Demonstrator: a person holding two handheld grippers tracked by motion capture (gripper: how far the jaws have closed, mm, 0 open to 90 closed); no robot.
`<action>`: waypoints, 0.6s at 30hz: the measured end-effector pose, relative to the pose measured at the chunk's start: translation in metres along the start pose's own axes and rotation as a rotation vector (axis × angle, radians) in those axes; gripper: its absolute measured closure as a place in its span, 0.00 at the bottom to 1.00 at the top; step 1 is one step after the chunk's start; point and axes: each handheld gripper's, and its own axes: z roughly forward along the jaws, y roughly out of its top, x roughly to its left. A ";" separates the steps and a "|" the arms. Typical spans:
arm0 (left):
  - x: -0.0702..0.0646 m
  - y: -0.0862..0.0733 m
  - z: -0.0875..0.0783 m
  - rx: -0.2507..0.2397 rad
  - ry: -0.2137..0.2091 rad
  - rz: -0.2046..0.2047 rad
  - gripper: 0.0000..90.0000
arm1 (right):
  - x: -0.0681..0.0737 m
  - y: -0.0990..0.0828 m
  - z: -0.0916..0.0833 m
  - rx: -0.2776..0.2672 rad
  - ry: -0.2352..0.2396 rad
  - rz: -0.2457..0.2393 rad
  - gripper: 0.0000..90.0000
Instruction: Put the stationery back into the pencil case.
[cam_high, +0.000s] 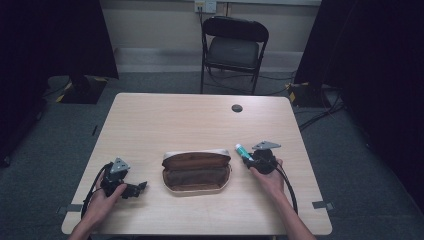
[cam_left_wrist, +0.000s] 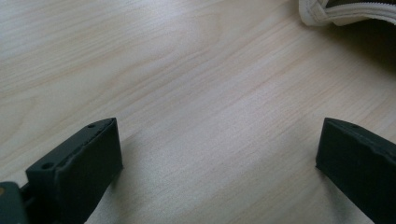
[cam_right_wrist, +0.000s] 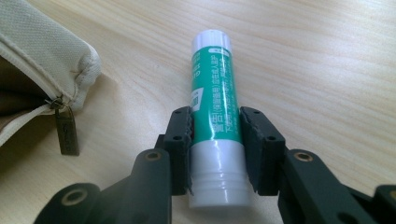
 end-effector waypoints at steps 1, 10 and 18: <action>0.000 0.000 0.000 0.000 0.000 0.000 0.00 | 0.001 0.000 0.000 0.004 -0.003 0.003 0.73; 0.000 0.000 0.000 0.000 0.000 0.000 0.00 | -0.003 0.000 -0.006 0.011 0.020 0.036 0.73; 0.000 0.000 0.000 0.000 0.000 0.000 0.00 | -0.001 0.004 -0.021 -0.018 0.041 0.047 0.73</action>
